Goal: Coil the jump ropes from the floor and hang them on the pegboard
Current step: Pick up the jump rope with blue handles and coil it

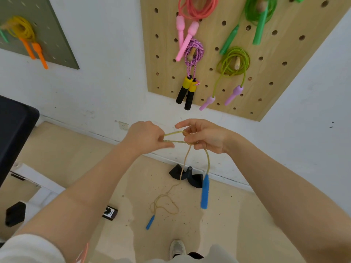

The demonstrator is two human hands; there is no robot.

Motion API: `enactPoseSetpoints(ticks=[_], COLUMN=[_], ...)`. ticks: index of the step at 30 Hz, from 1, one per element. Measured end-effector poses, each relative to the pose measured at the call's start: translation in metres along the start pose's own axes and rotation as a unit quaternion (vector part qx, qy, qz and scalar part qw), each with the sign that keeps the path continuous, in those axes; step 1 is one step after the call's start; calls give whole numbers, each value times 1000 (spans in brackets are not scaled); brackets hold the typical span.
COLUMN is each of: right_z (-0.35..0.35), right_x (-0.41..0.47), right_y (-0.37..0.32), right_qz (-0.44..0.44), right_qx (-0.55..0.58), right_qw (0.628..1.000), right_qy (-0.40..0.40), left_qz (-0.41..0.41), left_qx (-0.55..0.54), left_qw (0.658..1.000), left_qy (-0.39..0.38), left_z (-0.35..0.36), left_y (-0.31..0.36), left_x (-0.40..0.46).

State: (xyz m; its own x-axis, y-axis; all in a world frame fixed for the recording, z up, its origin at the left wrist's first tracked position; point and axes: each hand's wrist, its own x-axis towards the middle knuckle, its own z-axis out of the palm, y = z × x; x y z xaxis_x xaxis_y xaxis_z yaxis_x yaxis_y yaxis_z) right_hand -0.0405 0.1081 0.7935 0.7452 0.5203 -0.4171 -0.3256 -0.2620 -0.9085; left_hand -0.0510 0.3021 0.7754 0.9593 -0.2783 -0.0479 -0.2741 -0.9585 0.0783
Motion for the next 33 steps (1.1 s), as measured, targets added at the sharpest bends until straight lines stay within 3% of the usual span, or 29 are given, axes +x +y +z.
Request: enactPoseSetpoints(ticks=[2,5,9,12,16,17,19,22,24,26,28,30,33], right_z=[-2,-7,-10,0,1,1,-1,-3,-3,-4,-8,-15,-26], right_x=[-1,-5,-6,2,10,10,11,12,13,13,12,11,9], right_y=[1,2,6,5,8,10,14,16,16,15,16,18,24], right_qz=[15,13,24,46,58,61,58,56,49,39,34,40,42], right_qx=[-41,-73,-42,-63,-61,-11,80,89,64,47,40,45,92], right_qw=[999,995,993,989,982,981,974,974,977,979,980,982,986], right_qy=[19,66,110,127,169,182,201,202,196,195,190,177,131], left_qz=[-33,-103,-248,-319,-377,-389,-400,-323,-273,-264,-268,-272,-289], left_qx=[-124,-429,-628,-755,-853,-858,-844,-847,-828,-783,-755,-745,-786], left_qw=[992,898,736,569,358,329,352,408,475,558,598,608,540], left_qy=[-15,4,42,65,-44,-57,-63,-109,-118,-71,-21,26,87], left_z=[2,9,22,24,30,33,37,34,34,38,39,40,40], left_y=[1,-4,3,23,42,47,58,77,86,92,94,94,92], left_x=[0,2,7,18,10,7,1,-4,-4,-3,-1,2,12])
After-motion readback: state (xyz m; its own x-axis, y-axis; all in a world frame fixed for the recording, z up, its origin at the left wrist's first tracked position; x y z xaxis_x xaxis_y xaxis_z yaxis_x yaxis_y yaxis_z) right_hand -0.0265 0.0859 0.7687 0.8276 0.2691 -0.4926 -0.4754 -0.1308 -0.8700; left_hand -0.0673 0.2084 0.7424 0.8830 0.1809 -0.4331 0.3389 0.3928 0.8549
